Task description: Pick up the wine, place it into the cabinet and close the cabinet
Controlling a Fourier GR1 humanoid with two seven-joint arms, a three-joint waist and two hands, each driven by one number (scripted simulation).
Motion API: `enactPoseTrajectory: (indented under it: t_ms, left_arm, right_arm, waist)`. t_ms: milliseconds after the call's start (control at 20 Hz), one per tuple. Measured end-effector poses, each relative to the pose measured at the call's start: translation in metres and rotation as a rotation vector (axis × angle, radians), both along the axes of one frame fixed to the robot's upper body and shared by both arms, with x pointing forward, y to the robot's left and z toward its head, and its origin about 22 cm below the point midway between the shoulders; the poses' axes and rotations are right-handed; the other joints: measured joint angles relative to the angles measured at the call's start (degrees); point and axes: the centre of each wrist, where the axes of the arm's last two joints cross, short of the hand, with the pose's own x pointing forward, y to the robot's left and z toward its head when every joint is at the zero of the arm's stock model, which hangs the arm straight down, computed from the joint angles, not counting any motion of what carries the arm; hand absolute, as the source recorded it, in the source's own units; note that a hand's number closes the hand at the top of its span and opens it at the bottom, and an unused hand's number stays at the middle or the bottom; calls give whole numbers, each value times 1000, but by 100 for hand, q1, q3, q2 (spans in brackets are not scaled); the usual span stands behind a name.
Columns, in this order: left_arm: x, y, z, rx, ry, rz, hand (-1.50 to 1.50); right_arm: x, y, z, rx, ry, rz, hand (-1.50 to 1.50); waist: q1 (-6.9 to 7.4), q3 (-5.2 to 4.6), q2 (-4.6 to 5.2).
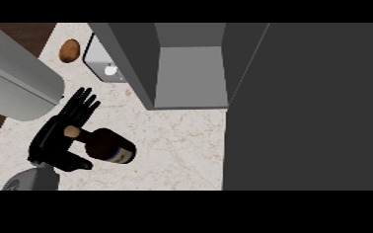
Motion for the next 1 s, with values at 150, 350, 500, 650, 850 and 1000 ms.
enactPoseTrajectory:
  t_ms: [150,350,500,650,850,1000]
  left_arm:
    - [1,-1,-15,-30,17,-46,-150]
    - [-6,0,-38,-66,40,-79,-150]
    - [-12,-3,-55,-99,66,-96,-150]
    - [-7,-1,-63,-119,86,-103,-150]
    - [-5,-10,-77,-133,107,-99,-150]
    - [-1,-13,-83,-157,121,-80,-150]
  right_arm:
    - [-1,4,-2,23,1,10,-150]
    - [0,3,0,13,0,15,-150]
    - [2,2,1,8,-3,16,-150]
    - [0,1,0,10,-1,13,-150]
    - [2,0,2,9,-5,12,-150]
    - [0,2,-2,31,-1,16,-150]
  waist:
    - [3,-1,-1]
    - [12,-2,0]
    - [16,-2,0]
    - [-1,-2,1]
    - [1,-3,4]
    - [-11,-4,4]
